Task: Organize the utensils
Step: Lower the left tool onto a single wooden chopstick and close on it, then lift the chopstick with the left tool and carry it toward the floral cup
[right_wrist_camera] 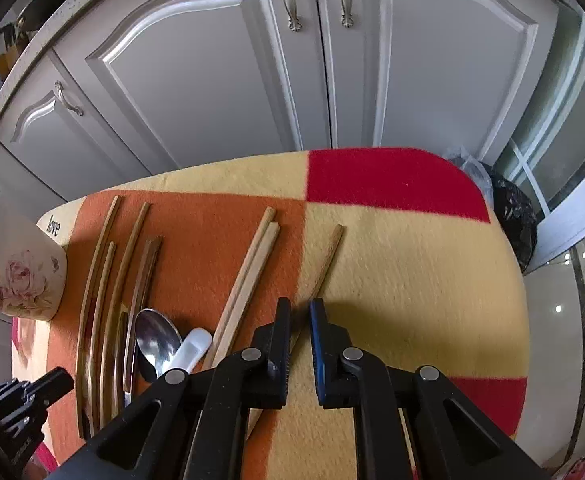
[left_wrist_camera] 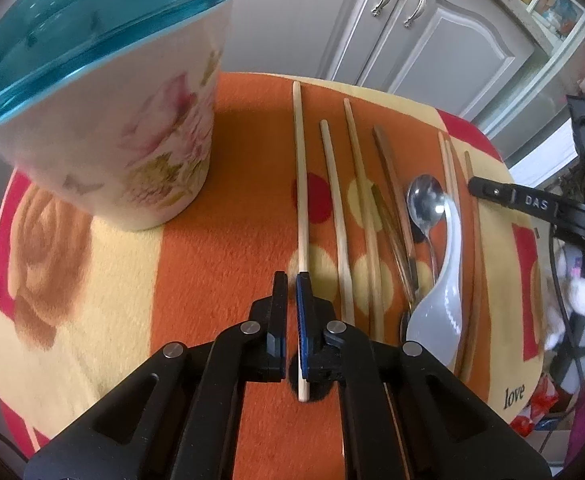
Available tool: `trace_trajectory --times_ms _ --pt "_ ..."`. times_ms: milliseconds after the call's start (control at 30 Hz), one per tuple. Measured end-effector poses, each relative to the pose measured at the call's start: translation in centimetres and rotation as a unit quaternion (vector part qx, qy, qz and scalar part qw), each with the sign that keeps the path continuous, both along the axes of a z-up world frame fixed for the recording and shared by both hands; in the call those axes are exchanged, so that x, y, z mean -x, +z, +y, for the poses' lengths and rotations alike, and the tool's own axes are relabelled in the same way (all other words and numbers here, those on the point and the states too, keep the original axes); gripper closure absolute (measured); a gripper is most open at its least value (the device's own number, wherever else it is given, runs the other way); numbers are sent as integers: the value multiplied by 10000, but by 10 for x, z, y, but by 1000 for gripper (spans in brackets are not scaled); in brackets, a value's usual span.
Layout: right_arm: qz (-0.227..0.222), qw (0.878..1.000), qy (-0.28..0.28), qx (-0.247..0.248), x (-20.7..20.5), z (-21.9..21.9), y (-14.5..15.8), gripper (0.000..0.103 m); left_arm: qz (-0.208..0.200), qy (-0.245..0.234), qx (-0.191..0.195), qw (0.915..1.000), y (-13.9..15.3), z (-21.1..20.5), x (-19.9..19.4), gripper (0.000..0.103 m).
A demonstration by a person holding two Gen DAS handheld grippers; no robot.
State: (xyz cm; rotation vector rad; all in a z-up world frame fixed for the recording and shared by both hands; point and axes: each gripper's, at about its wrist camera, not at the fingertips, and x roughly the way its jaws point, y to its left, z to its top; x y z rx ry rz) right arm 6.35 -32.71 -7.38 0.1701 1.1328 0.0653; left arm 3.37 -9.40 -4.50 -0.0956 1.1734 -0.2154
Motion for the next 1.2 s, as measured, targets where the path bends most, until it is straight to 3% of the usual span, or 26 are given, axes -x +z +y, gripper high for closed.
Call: trace_trajectory --times_ms 167,267,467,800,1000,1033,1100,1133,1200 --pt "67 9996 -98 -259 -2 -5 -3 94 33 -3 -62 10000 -5 -10 -11 92" --pt "84 9997 -40 -223 -2 -3 -2 94 -44 -84 -172 9998 -7 -14 -8 99" --pt "100 9989 167 -417 5 1 0 95 10 -185 -2 9998 1 1 17 99" --pt "466 9932 833 -674 65 16 -2 95 431 -965 -41 9944 5 22 84 99" --pt "720 9897 1050 -647 92 25 -7 95 422 -1019 -184 9937 5 21 84 97" --pt "699 9900 1040 -649 92 24 -8 94 370 -975 -171 9944 6 21 80 91" --pt "694 9915 940 -570 89 22 -8 83 244 -895 -128 9956 11 20 70 80" --pt "664 9924 894 -528 86 23 -6 75 151 -881 -110 9959 14 17 64 79" --pt "592 9933 849 -514 82 24 -4 75 -43 -859 -198 9961 18 12 53 78"
